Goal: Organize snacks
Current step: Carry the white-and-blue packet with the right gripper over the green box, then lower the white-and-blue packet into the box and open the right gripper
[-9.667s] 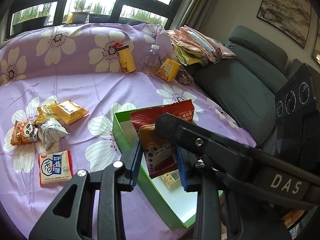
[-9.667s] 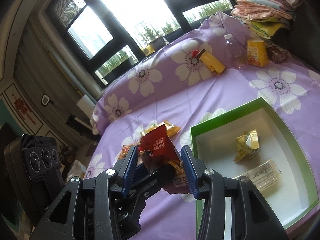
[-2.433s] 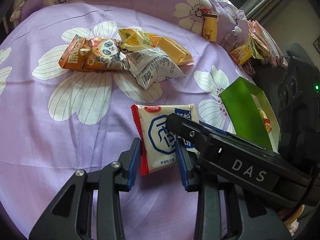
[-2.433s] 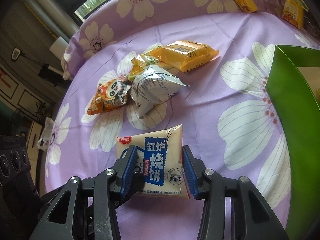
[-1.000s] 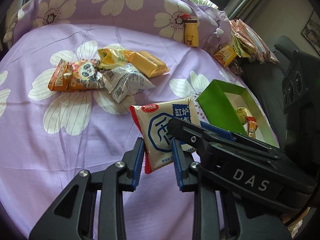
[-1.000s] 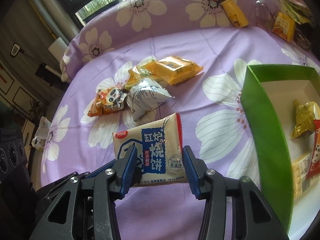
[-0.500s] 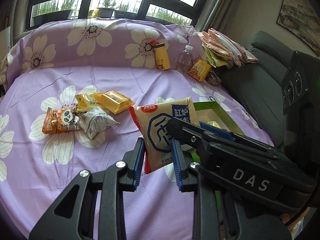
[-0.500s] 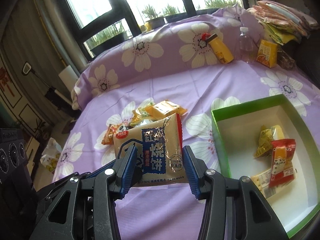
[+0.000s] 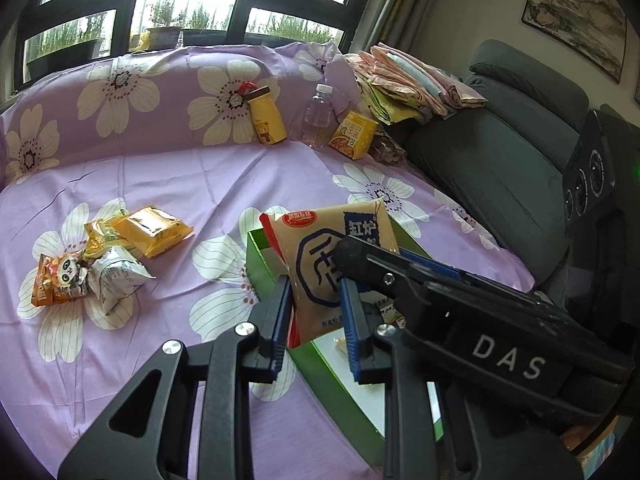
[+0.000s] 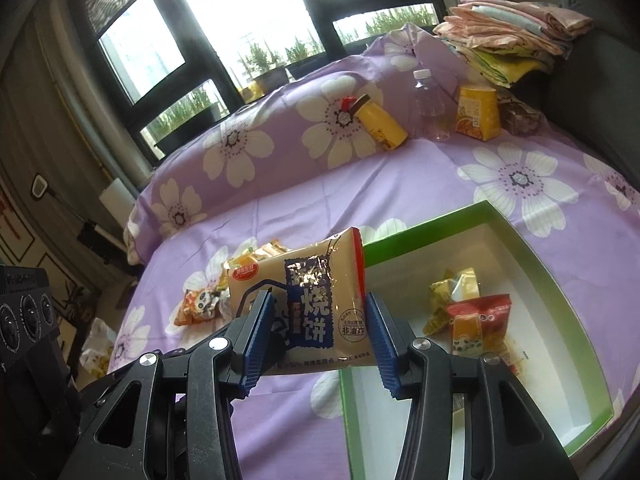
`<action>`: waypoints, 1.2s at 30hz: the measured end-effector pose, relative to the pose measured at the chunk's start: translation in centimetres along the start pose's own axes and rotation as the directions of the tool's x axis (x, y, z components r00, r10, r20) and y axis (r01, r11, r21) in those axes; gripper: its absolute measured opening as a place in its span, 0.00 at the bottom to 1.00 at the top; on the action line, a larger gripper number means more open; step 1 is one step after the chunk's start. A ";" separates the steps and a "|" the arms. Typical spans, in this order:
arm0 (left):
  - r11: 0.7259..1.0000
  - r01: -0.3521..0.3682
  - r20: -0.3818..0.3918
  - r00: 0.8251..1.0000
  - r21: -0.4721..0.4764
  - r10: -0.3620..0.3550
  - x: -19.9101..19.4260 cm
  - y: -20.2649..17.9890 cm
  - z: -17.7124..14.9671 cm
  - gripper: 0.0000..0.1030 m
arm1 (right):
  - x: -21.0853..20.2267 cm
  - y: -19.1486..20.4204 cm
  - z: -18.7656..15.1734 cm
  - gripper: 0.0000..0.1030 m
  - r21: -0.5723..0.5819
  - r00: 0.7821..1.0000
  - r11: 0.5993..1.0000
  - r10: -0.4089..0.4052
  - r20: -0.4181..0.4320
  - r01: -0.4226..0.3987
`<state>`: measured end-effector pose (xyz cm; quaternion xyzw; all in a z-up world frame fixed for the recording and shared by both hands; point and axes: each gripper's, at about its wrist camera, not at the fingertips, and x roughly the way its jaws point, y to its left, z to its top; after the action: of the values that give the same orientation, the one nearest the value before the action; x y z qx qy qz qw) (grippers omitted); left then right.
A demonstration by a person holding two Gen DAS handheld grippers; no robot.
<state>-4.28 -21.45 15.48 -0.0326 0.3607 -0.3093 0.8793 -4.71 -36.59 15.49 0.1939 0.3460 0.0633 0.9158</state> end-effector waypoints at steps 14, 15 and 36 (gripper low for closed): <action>1.000 -0.006 -0.135 0.991 -0.027 0.002 6.3 -1.0 0.1 0.21 | 2.9 -5.3 0.2 0.49 0.130 0.993 0.991 -0.016 -0.113 0.031; 1.000 -0.010 -0.142 0.990 -0.025 0.007 6.7 -1.0 0.1 0.21 | 3.2 -5.6 0.2 0.49 0.139 0.992 0.990 -0.015 -0.121 0.032; 0.998 -0.059 -0.251 0.967 -0.038 0.047 11.8 -1.6 -0.6 0.23 | 7.3 -11.1 0.0 0.49 0.339 0.976 0.938 0.005 -0.218 0.071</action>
<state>0.96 -29.37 8.25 -0.0036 0.4762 -0.2791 0.8338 0.60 -44.89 6.60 0.3372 0.4521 0.0069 0.8258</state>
